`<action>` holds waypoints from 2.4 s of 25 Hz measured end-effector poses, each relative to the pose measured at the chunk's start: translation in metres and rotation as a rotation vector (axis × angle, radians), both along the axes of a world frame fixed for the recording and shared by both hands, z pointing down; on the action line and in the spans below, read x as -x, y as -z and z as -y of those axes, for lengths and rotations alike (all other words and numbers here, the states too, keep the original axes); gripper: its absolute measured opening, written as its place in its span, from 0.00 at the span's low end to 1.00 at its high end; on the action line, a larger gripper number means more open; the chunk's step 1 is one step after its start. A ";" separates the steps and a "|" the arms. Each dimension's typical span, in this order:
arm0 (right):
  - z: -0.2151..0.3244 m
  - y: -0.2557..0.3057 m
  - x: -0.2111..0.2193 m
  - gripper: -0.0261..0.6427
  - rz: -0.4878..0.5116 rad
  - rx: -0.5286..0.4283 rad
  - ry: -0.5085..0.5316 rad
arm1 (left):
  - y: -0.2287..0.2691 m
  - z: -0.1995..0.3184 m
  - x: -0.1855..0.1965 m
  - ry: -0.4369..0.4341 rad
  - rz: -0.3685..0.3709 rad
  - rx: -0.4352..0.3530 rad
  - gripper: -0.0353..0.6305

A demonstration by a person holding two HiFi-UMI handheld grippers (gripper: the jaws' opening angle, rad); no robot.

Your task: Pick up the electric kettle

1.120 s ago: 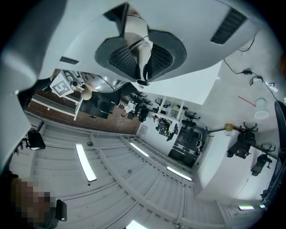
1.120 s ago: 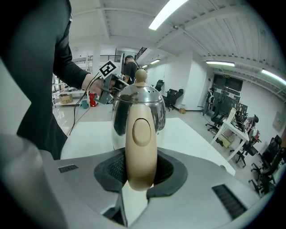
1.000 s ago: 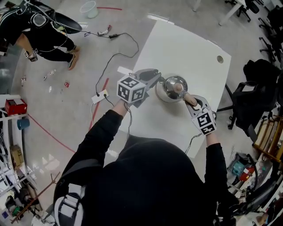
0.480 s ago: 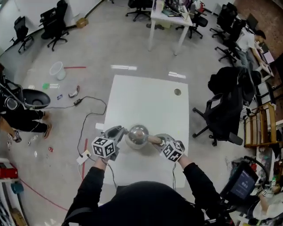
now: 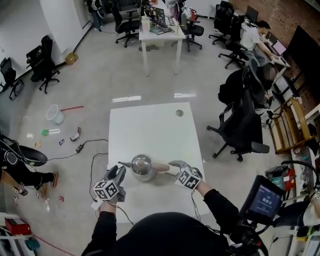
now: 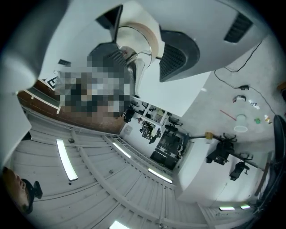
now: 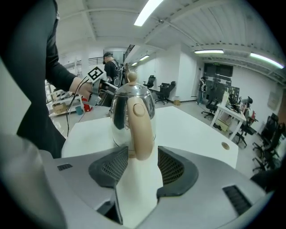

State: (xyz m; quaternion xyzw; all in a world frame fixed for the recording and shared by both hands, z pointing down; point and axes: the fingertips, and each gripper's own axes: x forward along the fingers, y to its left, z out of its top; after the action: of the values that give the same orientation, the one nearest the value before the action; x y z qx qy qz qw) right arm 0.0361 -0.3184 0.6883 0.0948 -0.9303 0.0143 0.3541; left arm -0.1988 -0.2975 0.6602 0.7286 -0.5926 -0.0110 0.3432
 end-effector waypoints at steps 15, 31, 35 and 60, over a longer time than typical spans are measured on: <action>-0.017 0.098 -0.104 0.06 0.527 0.173 -0.541 | 0.115 -0.078 -0.090 -0.001 0.066 -0.174 0.35; -0.043 0.190 -0.144 0.06 0.599 -0.024 -0.599 | 0.151 -0.089 -0.262 -0.319 -0.033 -0.192 0.32; -0.053 0.177 -0.135 0.06 0.593 0.026 -0.559 | 0.154 -0.095 -0.264 -0.309 0.006 -0.182 0.32; -0.094 0.142 -0.039 0.06 0.372 0.033 -0.624 | 0.110 -0.099 -0.198 -0.453 -0.179 -0.167 0.32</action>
State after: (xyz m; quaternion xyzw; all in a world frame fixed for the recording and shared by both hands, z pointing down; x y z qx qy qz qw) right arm 0.0748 -0.2240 0.5466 0.3642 -0.9047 0.1538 0.1588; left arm -0.0010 -0.1987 0.5499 0.8647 -0.3787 -0.0474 0.3267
